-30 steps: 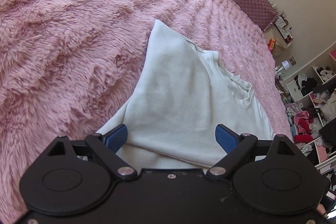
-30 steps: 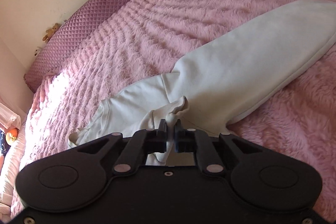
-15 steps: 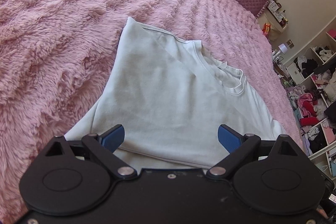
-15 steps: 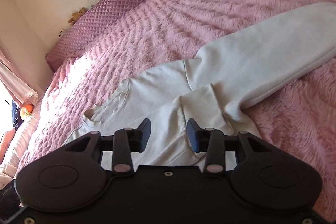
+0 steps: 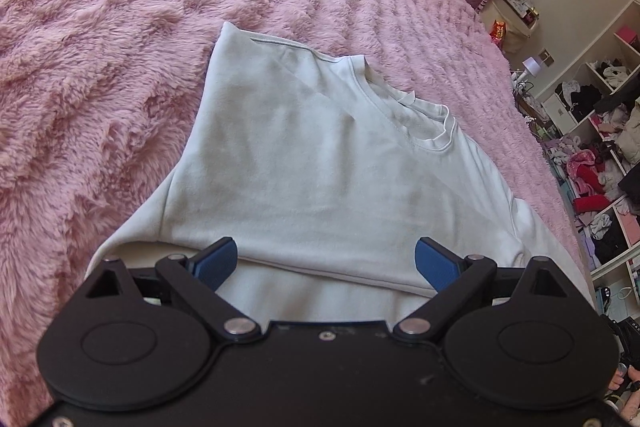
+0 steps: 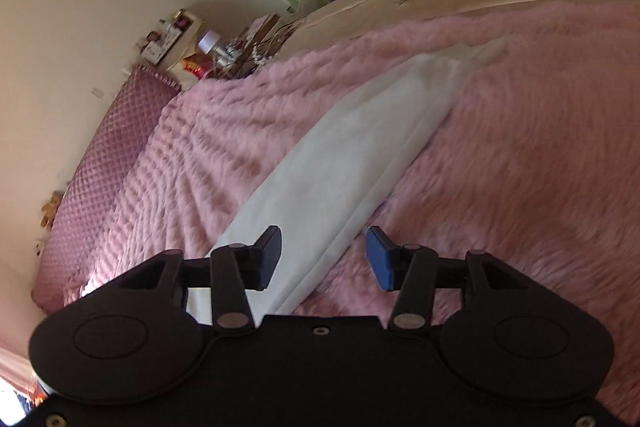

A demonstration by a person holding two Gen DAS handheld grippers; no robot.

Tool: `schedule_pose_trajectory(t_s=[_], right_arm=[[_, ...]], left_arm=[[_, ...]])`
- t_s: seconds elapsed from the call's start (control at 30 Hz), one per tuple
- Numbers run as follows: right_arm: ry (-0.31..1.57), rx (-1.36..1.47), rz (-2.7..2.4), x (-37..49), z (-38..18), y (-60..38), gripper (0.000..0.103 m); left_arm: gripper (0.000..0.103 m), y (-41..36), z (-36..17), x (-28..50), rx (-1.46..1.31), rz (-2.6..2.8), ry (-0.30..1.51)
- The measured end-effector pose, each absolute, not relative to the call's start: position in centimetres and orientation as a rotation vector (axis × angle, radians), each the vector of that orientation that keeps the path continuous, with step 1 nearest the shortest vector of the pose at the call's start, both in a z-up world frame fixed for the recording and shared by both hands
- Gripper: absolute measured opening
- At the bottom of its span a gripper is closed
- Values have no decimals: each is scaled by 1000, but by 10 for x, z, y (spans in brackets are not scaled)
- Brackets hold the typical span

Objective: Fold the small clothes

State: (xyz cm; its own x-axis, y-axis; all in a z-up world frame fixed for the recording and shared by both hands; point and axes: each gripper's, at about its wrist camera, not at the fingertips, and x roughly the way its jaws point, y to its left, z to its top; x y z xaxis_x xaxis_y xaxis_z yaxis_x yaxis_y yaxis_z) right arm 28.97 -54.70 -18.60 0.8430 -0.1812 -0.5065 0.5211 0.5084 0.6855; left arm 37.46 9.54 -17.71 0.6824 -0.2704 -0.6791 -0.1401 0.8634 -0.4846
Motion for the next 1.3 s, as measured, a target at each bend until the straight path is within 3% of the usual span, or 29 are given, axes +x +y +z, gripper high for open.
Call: schedule_pose_trajectory(t_s=[0.2, 0.47, 0.6, 0.67, 0.83, 0.97, 1.07, 1.17, 1.27, 1.3], right_arm=[[244, 1240, -499, 283, -223, -609, 43], [189, 1251, -584, 321, -225, -630, 42], [333, 1093, -624, 335, -198, -630, 31], [370, 979, -618, 339, -177, -624, 6], [287, 781, -423, 356, -103, -561, 5], [223, 669, -73, 372, -44, -443, 5], [242, 648, 178, 380, -29, -344, 5], [330, 642, 391, 391, -45, -237, 8], [499, 558, 543, 398, -81, -144, 57], [539, 514, 544, 395, -93, -125, 58]], left_arm=[[97, 86, -183, 366, -489, -53, 860], [97, 99, -182, 365, -521, -8, 860], [97, 104, -184, 362, -538, -10, 864], [97, 106, -183, 360, -536, -22, 861], [97, 116, -180, 352, -578, -53, 832], [97, 127, -177, 346, -621, -62, 813], [97, 136, -174, 340, -661, -64, 794], [97, 142, -173, 335, -685, -66, 798], [97, 146, -173, 331, -692, -59, 808], [97, 147, -173, 331, -694, -58, 811]])
